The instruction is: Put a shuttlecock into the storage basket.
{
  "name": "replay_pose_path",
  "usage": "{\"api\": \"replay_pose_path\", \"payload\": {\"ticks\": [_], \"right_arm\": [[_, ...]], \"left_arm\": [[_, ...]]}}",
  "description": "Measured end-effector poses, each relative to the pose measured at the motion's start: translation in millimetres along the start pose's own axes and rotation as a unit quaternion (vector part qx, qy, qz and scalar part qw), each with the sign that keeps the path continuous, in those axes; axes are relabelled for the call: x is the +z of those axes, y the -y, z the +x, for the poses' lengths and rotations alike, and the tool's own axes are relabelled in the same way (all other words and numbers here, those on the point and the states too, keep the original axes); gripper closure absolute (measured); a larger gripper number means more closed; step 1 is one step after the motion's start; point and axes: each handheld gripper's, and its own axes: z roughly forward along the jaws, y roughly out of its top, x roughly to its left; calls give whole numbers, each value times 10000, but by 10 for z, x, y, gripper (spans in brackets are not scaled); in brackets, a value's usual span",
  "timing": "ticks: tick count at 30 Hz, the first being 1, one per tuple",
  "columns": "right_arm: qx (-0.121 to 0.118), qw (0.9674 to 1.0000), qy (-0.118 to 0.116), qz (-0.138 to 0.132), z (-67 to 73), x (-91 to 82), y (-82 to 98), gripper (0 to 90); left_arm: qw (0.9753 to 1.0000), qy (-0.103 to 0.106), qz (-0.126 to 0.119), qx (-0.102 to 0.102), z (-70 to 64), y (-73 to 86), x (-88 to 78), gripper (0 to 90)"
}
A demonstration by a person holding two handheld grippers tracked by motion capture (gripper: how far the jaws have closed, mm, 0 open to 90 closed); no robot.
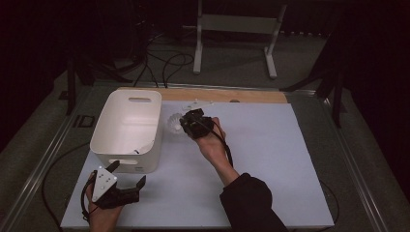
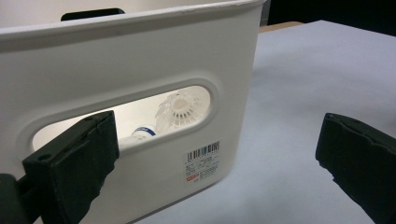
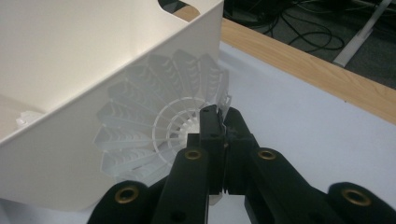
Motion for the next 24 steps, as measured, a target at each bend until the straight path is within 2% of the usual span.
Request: {"api": "replay_pose_path", "payload": {"ticks": [24], "right_arm": [[-66, 9998, -19, -177, 40, -94, -186, 888]], "left_arm": [[10000, -1, -15, 3, -1, 1, 2, 0]]}}
